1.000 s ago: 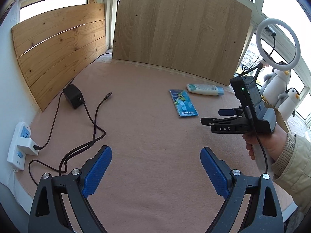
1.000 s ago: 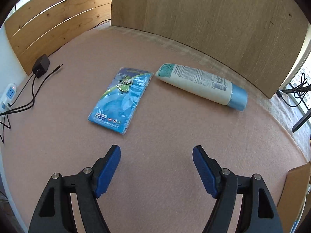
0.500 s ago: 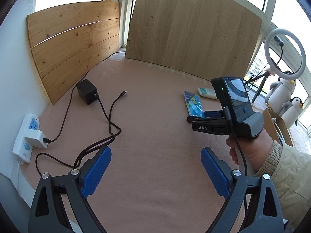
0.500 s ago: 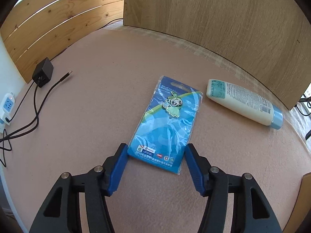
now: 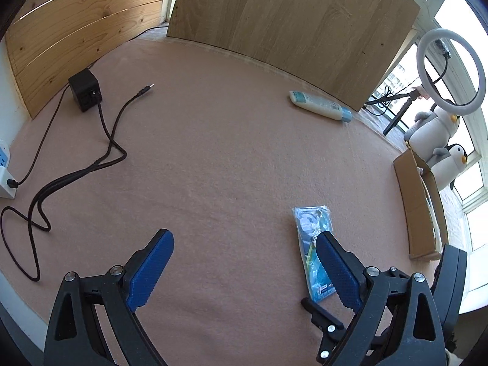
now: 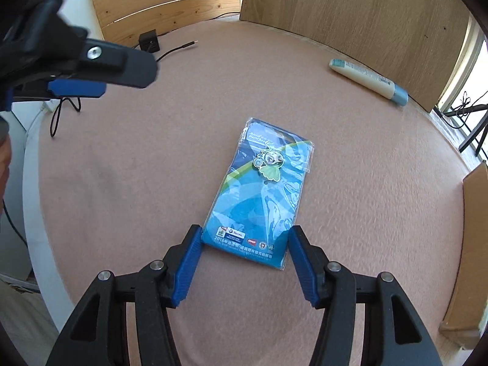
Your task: Organize objects
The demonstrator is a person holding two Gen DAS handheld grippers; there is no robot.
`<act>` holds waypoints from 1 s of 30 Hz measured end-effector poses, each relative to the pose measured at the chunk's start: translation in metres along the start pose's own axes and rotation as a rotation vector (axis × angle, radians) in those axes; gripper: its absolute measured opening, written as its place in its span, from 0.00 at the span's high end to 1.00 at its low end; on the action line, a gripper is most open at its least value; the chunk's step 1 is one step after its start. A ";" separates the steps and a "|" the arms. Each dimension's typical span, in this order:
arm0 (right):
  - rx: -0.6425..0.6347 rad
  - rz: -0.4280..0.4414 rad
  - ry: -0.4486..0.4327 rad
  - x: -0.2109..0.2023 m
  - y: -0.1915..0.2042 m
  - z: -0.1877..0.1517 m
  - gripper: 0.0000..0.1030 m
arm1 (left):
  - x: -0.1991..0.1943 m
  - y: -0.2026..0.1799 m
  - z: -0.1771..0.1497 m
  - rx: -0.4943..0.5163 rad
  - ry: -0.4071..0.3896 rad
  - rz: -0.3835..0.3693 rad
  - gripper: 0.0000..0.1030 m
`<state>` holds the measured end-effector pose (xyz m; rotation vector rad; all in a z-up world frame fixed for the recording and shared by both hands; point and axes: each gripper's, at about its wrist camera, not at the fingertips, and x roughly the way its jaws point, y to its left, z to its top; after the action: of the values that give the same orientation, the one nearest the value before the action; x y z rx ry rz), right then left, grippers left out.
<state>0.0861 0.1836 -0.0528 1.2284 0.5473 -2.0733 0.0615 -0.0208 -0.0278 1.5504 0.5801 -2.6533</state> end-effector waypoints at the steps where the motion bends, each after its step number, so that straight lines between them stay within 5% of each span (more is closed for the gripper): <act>1: 0.010 0.000 -0.006 -0.004 0.004 -0.007 0.48 | 0.010 -0.006 -0.001 0.001 0.028 -0.005 0.07; 7: -0.006 -0.013 -0.038 -0.011 0.017 -0.020 0.48 | 0.057 -0.043 -0.005 0.021 0.156 -0.060 0.08; 10: -0.016 -0.011 -0.047 -0.012 0.017 -0.021 0.48 | 0.072 -0.059 -0.009 0.050 0.195 -0.053 0.20; 15: -0.018 0.000 -0.062 -0.014 0.014 -0.025 0.48 | 0.080 -0.083 -0.011 0.140 0.191 0.011 0.23; 20: -0.017 0.014 -0.074 -0.016 0.010 -0.028 0.48 | 0.079 -0.089 -0.012 0.196 0.181 0.044 0.49; 26: -0.017 0.023 -0.089 -0.020 0.006 -0.031 0.49 | 0.078 -0.088 -0.011 0.204 0.183 0.035 0.57; 30: -0.047 0.024 -0.098 -0.024 0.010 -0.028 0.61 | 0.079 -0.086 -0.006 0.161 0.218 0.024 0.57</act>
<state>0.1188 0.2028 -0.0449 1.0951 0.5305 -2.0761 0.0099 0.0747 -0.0705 1.8931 0.3565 -2.5885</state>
